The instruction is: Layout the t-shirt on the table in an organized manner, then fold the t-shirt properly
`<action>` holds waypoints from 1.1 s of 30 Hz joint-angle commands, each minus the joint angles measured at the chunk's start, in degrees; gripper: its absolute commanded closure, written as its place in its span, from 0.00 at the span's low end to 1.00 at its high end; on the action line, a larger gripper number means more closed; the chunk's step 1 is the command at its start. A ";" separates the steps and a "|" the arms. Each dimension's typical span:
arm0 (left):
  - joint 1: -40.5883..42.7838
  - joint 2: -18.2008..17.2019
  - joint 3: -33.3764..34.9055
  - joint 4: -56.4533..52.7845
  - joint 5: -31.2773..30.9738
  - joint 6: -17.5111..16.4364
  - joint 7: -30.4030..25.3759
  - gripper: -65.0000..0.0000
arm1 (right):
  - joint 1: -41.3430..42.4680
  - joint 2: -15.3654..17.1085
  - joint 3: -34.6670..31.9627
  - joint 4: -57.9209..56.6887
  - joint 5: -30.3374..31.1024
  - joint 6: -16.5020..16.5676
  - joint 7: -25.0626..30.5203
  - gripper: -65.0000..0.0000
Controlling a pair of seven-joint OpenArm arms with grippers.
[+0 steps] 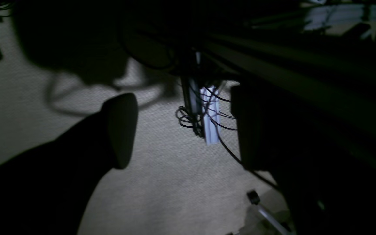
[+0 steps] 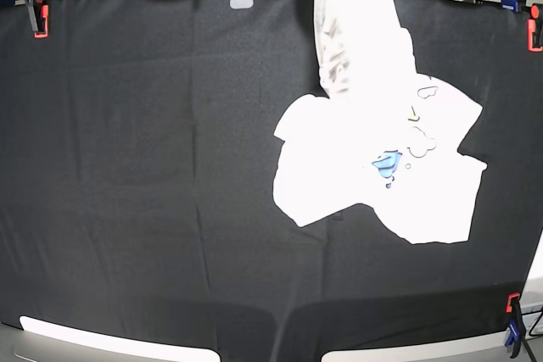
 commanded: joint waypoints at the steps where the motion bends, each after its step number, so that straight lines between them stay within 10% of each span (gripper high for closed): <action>1: 1.44 -0.92 -0.11 1.36 -0.17 0.07 -0.44 0.31 | -1.49 0.66 0.13 1.68 0.35 0.24 0.59 0.33; 11: 17.92 -6.25 -0.11 22.08 -10.64 -1.66 0.02 0.31 | -16.55 5.33 0.13 18.93 0.59 0.44 0.57 0.33; 18: 29.18 -8.55 -0.11 36.46 -10.64 -1.64 1.75 0.31 | -27.41 9.84 0.15 33.90 13.57 0.44 -8.20 0.33; 33: 46.97 -9.49 -0.17 70.51 -10.67 -1.62 10.40 0.31 | -40.92 15.93 0.20 74.07 5.68 0.44 -20.90 0.33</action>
